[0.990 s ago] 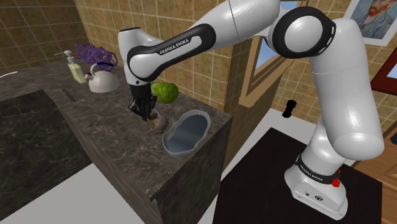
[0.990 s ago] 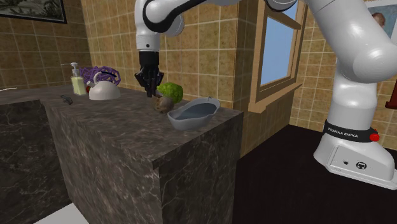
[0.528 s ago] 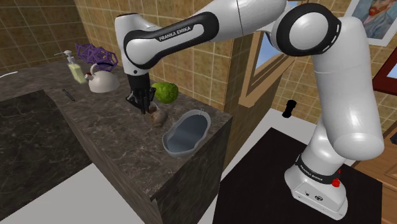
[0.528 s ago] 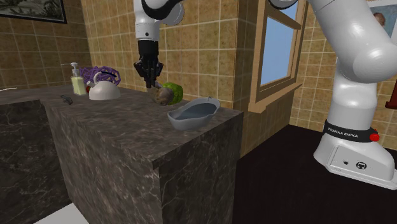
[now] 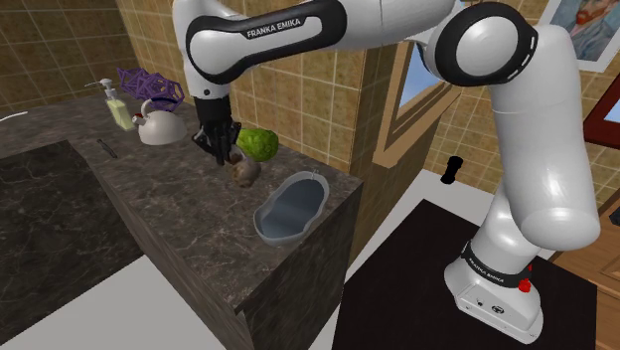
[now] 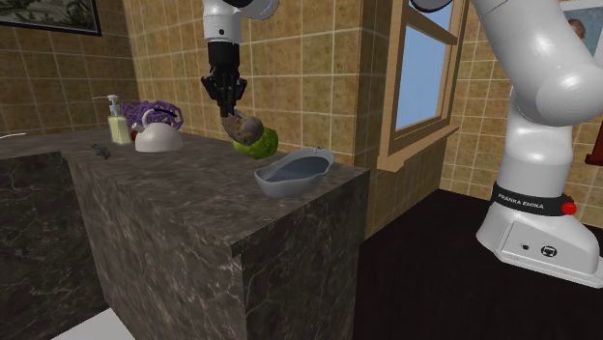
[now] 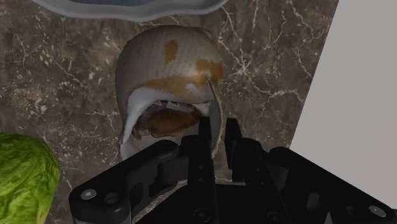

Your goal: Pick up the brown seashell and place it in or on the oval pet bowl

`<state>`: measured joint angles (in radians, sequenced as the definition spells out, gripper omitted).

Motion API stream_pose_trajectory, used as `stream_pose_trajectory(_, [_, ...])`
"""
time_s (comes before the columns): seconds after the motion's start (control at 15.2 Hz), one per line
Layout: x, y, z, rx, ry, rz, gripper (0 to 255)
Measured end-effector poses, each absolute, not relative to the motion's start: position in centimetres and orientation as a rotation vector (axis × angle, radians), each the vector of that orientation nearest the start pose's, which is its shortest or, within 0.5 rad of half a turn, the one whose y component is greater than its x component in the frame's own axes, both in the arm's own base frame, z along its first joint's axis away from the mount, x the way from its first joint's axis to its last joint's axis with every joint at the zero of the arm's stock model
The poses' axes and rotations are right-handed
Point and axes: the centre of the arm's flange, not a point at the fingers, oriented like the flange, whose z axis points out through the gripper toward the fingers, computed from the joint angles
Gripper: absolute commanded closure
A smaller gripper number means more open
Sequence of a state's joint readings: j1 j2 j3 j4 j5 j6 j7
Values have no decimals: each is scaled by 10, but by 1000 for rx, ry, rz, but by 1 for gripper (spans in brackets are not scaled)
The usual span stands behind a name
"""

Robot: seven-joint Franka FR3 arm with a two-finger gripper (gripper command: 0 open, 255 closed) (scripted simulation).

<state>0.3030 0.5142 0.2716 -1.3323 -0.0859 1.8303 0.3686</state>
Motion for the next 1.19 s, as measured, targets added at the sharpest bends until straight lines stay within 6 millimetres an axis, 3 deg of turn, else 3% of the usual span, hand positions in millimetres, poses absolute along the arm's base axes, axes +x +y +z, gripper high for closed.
stream_pose_trajectory(0.53, [613,345,483,-3082,-301,32,255])
stream_pose_trajectory(0.86, [576,314,500,-3082,-302,32,255])
stream_pose_trajectory(1.19, [524,274,518,-3082,-301,32,255])
